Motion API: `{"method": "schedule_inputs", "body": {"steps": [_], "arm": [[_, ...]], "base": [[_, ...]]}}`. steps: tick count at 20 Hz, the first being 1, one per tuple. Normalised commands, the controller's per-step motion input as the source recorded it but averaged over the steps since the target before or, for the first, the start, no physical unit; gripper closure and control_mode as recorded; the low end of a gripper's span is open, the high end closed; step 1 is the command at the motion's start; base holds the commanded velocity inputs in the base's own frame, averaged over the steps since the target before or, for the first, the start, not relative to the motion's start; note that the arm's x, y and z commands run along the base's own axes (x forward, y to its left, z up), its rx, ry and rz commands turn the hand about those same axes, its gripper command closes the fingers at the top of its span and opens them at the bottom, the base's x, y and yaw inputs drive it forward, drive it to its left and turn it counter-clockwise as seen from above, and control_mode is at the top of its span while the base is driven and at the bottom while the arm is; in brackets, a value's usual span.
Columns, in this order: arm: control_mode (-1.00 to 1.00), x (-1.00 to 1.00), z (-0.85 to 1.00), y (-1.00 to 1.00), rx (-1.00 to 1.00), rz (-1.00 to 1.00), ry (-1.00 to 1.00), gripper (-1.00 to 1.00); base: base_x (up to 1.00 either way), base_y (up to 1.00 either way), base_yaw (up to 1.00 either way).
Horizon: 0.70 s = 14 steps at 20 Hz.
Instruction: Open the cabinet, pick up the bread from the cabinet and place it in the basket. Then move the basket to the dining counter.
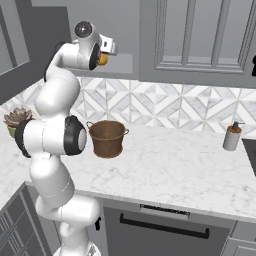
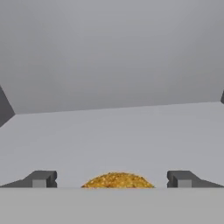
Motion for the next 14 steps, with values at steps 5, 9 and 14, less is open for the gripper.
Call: {"method": "schedule_inputs", "body": {"steps": [5,9,14], "arm": [[-1.0,-0.06,-0.38,0.0,-0.03,-0.01,0.01,-1.0],[-1.0,-0.11,-0.21,-0.04,-0.06,-0.03,0.0,-1.0],[-1.0,0.02,-0.19,-0.1,-0.07,-0.04,0.0,-1.0]], "base": [[0.0,0.0,0.0],[0.0,0.0,0.0],[0.0,0.0,0.0]]}}
